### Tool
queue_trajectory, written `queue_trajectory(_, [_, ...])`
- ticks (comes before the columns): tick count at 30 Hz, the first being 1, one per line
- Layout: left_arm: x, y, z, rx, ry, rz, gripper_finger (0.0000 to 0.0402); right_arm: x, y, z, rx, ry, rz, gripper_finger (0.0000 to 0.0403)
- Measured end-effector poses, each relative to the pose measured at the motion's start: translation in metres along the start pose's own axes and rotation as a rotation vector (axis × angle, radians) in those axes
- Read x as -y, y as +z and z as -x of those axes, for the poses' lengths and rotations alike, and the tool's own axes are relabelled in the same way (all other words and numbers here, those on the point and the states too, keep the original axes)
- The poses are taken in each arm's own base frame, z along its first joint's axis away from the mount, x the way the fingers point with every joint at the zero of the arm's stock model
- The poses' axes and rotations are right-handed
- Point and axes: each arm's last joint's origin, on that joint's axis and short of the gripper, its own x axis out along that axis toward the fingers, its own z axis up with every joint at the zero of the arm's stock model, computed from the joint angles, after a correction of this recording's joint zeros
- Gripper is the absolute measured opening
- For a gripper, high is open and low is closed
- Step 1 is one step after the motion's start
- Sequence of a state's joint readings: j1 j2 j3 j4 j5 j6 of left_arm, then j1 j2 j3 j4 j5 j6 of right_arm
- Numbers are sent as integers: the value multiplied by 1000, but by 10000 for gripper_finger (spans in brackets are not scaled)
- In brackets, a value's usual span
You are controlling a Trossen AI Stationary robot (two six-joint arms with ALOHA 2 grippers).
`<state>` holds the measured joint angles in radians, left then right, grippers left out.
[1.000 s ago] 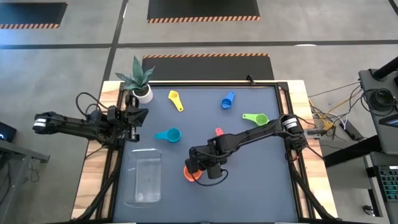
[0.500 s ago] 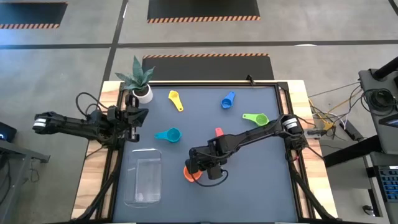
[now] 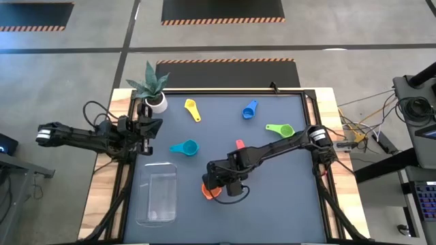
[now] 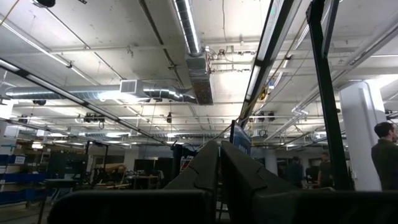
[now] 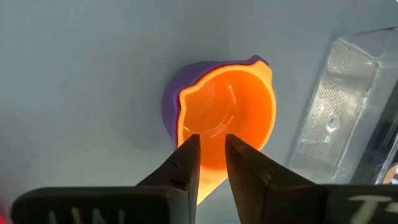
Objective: Nest measuring cups in basket
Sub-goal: Stack the orange measuring cup on top of the violet measuring cup, then stack the red measuring cup on top of the orange cup
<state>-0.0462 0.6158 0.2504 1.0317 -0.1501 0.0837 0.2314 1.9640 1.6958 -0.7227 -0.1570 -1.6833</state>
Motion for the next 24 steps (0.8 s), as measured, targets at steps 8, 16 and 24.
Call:
queue_trajectory(8, [0,0,0,-1,0,9,0,1,3,7,0,-6,-3,80])
queue_trajectory(16, [0,-3,0,-29,-3,43,0,15,13,68,-108,-221,-507,41])
queue_trajectory(24, [2,-17,-5,-94,-6,39,0,-3,17,123,-96,-264,-990,9])
